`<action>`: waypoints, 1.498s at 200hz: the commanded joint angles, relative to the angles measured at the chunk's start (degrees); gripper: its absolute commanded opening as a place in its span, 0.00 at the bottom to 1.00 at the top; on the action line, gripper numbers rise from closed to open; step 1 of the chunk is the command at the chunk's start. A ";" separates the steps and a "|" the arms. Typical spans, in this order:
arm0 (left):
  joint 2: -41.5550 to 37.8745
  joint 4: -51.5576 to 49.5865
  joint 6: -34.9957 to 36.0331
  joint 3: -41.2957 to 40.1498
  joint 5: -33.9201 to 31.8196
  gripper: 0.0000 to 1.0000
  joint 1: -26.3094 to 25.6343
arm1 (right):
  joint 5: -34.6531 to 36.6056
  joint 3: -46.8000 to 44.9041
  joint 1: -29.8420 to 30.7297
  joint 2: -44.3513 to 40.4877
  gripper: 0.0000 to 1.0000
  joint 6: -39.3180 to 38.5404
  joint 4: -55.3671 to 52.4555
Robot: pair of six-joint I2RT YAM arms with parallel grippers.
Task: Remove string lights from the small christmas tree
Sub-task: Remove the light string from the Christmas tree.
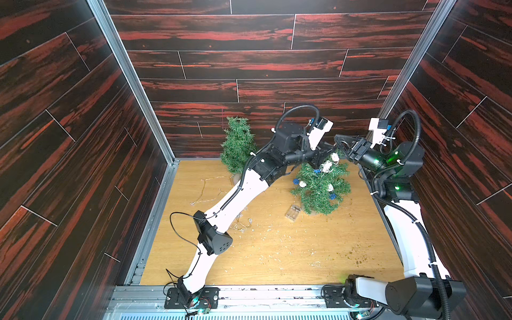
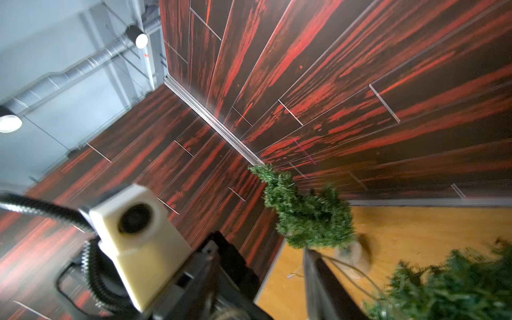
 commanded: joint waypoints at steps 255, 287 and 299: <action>-10.47 11.98 -1.40 -28.36 -2.61 0.37 5.21 | 24.66 15.23 -11.03 -0.26 0.00 -31.81 -53.66; -10.35 11.67 -1.23 -28.30 -2.79 0.36 5.23 | 25.57 14.99 -11.03 1.49 0.00 -31.82 -52.59; -10.23 11.46 -1.18 -28.28 -2.68 0.36 5.21 | 25.77 15.05 -11.04 2.17 0.00 -31.73 -51.88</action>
